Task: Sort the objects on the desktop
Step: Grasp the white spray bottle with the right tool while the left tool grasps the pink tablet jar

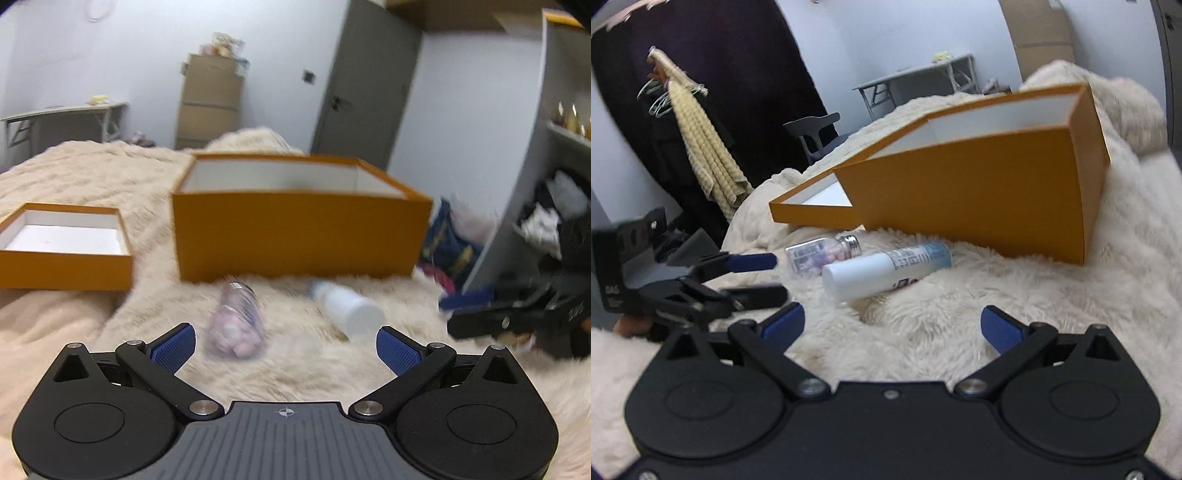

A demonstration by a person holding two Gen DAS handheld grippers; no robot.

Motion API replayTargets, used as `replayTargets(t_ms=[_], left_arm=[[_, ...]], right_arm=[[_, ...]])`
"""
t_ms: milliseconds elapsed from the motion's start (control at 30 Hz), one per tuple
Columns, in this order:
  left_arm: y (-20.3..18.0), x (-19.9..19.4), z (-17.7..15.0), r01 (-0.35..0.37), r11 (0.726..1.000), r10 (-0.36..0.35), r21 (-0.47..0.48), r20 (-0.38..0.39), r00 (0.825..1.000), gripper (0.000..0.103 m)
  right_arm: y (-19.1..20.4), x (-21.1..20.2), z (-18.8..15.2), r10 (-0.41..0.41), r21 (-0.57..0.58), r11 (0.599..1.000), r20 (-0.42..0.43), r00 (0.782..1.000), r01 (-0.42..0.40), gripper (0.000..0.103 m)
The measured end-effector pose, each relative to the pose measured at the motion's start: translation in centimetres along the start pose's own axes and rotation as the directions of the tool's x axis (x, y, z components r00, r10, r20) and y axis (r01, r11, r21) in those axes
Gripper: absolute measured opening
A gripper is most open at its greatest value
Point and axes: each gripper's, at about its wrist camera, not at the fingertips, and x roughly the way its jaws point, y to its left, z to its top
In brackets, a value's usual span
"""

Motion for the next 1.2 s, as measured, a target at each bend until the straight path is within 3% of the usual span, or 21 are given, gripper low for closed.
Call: replayTargets(t_ms=[133,200,400,500,567,700,867,1033,1133,1200], left_arm=[[1.4,-0.3,0.6,-0.006,0.999,0.007,-0.048,0.016,1.000,0.103],[2.0,-1.0,2.0,-0.029,0.999,0.030,-0.023,0.059,0.998,0.103],[1.4,-2.9,8.0,-0.076,0.980,0.045,0.184,0.169,0.985,0.103],[0.3,-2.7,11.3,-0.012,0.958,-0.031,0.287,0.145,0.989,0.103],[-0.1,-2.1,13.4,0.005,0.953,-0.047,0.303,0.130,0.990,0.103],[-0.5,0.5,16.3,0.037,0.976,-0.051,0.216,0.059,0.997,0.103],[0.6,3.6,13.0,0.012,0.993,-0.007,0.116,-0.042,0.999,0.103],[4.7,6.8,4.5,-0.045,0.997,0.038,-0.065,-0.104,0.994,0.103],[6.8,9.1,0.8,0.009,0.987,-0.045,-0.160,-0.221,0.974,0.103],[6.6,9.3,0.7,0.012,0.992,-0.040,-0.127,-0.219,0.975,0.103]], right_arm=[[-2.1,0.8,-0.4,0.077,0.141,0.987,0.019,0.997,-0.079,0.103],[-3.3,1.0,-0.3,0.129,0.226,0.965,0.049,0.990,-0.136,0.103],[-1.3,1.1,1.9,0.148,0.169,0.973,0.057,0.987,-0.155,0.103],[-1.1,2.6,4.2,0.191,0.224,0.956,0.023,0.981,-0.191,0.103],[-1.1,3.8,5.3,0.201,0.256,0.948,-0.012,0.979,-0.191,0.103],[-0.9,7.4,6.4,0.183,0.285,0.947,-0.094,0.979,-0.150,0.103],[-1.0,10.6,3.8,0.159,0.274,0.955,-0.147,0.976,-0.114,0.103],[-1.4,11.7,2.2,0.131,0.240,0.966,-0.126,0.983,-0.098,0.102],[-1.4,11.5,1.6,0.115,0.233,0.968,-0.091,0.989,-0.091,0.092],[-1.3,11.2,1.3,0.088,0.215,0.974,-0.080,0.993,-0.069,0.071]])
